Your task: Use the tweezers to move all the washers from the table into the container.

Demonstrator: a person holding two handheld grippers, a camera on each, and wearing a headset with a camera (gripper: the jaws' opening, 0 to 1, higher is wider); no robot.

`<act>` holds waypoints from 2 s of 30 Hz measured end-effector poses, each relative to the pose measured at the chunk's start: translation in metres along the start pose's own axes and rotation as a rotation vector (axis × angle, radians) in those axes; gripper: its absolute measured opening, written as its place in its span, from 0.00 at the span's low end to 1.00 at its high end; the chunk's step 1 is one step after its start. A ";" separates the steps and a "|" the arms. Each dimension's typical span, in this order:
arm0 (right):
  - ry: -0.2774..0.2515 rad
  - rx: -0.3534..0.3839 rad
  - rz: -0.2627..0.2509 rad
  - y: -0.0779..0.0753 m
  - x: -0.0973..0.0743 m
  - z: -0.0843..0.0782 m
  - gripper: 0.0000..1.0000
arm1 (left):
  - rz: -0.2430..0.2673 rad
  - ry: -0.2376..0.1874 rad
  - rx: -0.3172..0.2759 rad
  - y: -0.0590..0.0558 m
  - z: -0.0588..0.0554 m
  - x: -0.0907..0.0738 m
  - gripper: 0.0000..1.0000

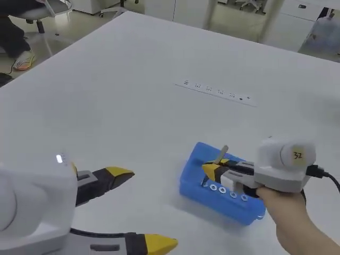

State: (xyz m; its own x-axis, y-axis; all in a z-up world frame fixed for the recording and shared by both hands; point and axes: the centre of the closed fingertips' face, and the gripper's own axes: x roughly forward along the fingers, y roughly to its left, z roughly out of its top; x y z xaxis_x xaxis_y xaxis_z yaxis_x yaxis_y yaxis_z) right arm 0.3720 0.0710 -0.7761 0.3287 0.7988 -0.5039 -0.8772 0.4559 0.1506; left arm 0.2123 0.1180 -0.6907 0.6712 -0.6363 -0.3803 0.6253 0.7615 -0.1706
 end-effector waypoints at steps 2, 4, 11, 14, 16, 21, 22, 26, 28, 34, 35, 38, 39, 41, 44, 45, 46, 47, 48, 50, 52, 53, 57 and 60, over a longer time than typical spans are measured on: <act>-0.001 -0.017 -0.002 0.000 0.000 0.000 0.03 | -0.001 0.001 0.003 0.000 0.001 0.001 0.74; 0.000 -0.032 -0.006 -0.001 0.000 0.001 0.03 | -0.004 0.003 0.005 -0.001 0.001 0.001 0.74; -0.035 -0.004 0.003 0.002 -0.004 0.009 0.04 | -0.011 0.007 0.010 -0.002 0.002 0.004 0.73; -0.053 -0.017 -0.002 0.004 -0.010 0.014 0.04 | -0.016 0.007 0.013 -0.003 0.004 0.006 0.73; -0.068 -0.026 0.000 0.008 -0.017 0.018 0.04 | -0.020 0.009 0.016 -0.004 0.004 0.007 0.73; -0.099 -0.054 0.001 0.020 -0.035 0.024 0.04 | -0.030 0.012 0.024 -0.007 0.005 0.011 0.72; -0.108 -0.060 0.002 0.023 -0.041 0.026 0.04 | -0.032 0.012 0.026 -0.008 0.005 0.011 0.72; -0.132 -0.097 0.008 0.037 -0.058 0.031 0.03 | -0.041 0.009 0.037 -0.010 0.007 0.012 0.68; -0.134 -0.113 0.023 0.046 -0.065 0.030 0.03 | -0.046 0.007 0.042 -0.010 0.008 0.013 0.66; -0.084 -0.166 0.088 0.073 -0.075 0.013 0.03 | -0.075 0.006 0.061 -0.015 0.012 0.018 0.62; -0.069 -0.177 0.094 0.077 -0.076 0.008 0.03 | -0.085 0.007 0.066 -0.017 0.013 0.019 0.61; -0.003 -0.222 0.127 0.089 -0.076 -0.010 0.03 | -0.119 0.003 0.074 -0.023 0.016 0.021 0.58; 0.007 -0.236 0.131 0.091 -0.076 -0.013 0.03 | -0.124 0.005 0.077 -0.024 0.016 0.022 0.56; 0.055 -0.272 0.163 0.099 -0.076 -0.026 0.03 | -0.135 0.023 0.105 -0.027 0.014 0.025 0.53; 0.120 -0.348 0.215 0.115 -0.076 -0.043 0.04 | -0.148 0.053 0.134 -0.031 0.010 0.028 0.47; 0.134 -0.364 0.227 0.119 -0.076 -0.046 0.04 | -0.163 0.064 0.137 -0.033 0.008 0.029 0.45; 0.140 -0.372 0.232 0.120 -0.076 -0.048 0.04 | -0.171 0.069 0.138 -0.035 0.007 0.030 0.43; 0.155 -0.398 0.249 0.125 -0.076 -0.052 0.04 | -0.180 0.072 0.139 -0.037 0.006 0.031 0.42; 0.171 -0.411 0.267 0.131 -0.076 -0.056 0.04 | -0.187 0.078 0.139 -0.039 0.005 0.032 0.39; 0.186 -0.439 0.280 0.136 -0.076 -0.060 0.03 | -0.210 0.098 0.149 -0.043 0.001 0.032 0.34; 0.199 -0.457 0.295 0.143 -0.075 -0.064 0.03 | -0.227 0.110 0.176 -0.048 -0.002 0.033 0.26; 0.206 -0.469 0.306 0.147 -0.075 -0.065 0.03 | -0.236 0.113 0.179 -0.050 -0.002 0.033 0.24; 0.215 -0.497 0.330 0.156 -0.073 -0.067 0.03 | -0.282 0.127 0.200 -0.059 -0.004 0.033 0.20; 0.219 -0.506 0.339 0.159 -0.072 -0.068 0.03 | -0.303 0.151 0.239 -0.063 -0.008 0.034 0.18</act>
State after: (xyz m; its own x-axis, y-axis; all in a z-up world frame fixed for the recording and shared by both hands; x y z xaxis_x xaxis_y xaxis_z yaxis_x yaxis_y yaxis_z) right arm 0.1850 0.0593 -0.7735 -0.0280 0.7430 -0.6687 -0.9939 -0.0921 -0.0607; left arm 0.1928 0.0493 -0.6998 0.3872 -0.7887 -0.4775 0.8725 0.4809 -0.0868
